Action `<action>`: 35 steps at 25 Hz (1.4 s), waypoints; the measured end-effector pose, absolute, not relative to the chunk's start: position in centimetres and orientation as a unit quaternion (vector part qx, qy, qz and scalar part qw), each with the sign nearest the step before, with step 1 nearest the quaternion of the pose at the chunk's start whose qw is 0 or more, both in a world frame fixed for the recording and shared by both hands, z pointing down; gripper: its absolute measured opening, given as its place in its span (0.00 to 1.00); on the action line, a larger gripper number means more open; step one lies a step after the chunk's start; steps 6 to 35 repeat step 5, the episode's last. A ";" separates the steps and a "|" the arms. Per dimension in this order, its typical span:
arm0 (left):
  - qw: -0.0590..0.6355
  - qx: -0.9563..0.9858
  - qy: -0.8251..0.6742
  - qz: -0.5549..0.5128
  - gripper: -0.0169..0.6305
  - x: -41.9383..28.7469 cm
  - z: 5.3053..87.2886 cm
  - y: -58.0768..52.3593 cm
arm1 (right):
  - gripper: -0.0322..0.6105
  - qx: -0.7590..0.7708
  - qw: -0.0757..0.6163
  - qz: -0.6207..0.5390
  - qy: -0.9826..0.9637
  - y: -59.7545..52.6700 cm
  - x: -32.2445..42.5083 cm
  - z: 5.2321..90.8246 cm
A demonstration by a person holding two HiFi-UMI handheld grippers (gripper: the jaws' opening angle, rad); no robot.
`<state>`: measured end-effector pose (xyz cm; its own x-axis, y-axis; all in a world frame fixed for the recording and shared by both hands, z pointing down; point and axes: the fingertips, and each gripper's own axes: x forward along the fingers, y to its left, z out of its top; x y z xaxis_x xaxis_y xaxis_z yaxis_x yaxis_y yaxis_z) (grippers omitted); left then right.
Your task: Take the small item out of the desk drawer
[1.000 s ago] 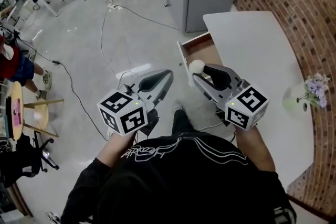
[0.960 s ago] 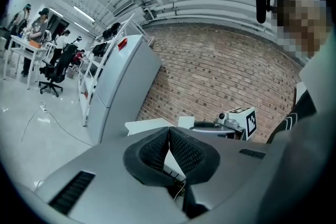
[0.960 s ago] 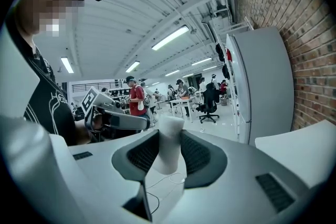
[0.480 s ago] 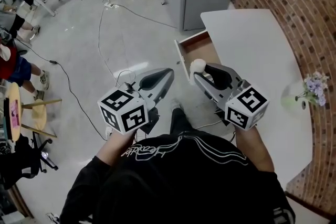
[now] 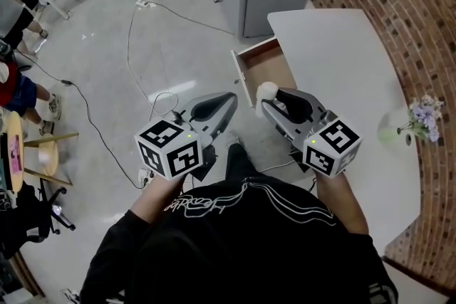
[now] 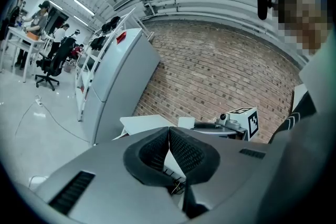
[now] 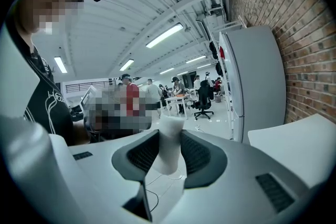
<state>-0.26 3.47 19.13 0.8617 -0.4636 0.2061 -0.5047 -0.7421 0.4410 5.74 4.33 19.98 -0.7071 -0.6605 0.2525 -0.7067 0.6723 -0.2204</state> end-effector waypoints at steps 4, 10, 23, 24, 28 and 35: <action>0.250 0.932 -0.259 0.045 0.06 0.0 19.7 3.1 | 0.27 0.378 0.077 0.159 -0.909 4.2 5.9 20.5; 0.250 0.932 -0.259 0.047 0.06 0.1 19.8 3.1 | 0.27 0.379 0.077 0.161 -0.908 4.2 5.9 20.6; 0.250 0.932 -0.259 0.047 0.06 0.1 19.8 3.1 | 0.27 0.379 0.077 0.161 -0.908 4.2 5.9 20.6; 0.250 0.932 -0.259 0.047 0.06 0.1 19.8 3.1 | 0.27 0.379 0.077 0.161 -0.908 4.2 5.9 20.6; 0.250 0.932 -0.259 0.047 0.06 0.1 19.8 3.1 | 0.27 0.379 0.077 0.161 -0.908 4.2 5.9 20.6; 0.250 0.932 -0.259 0.047 0.06 0.1 19.8 3.1 | 0.27 0.379 0.077 0.161 -0.908 4.2 5.9 20.6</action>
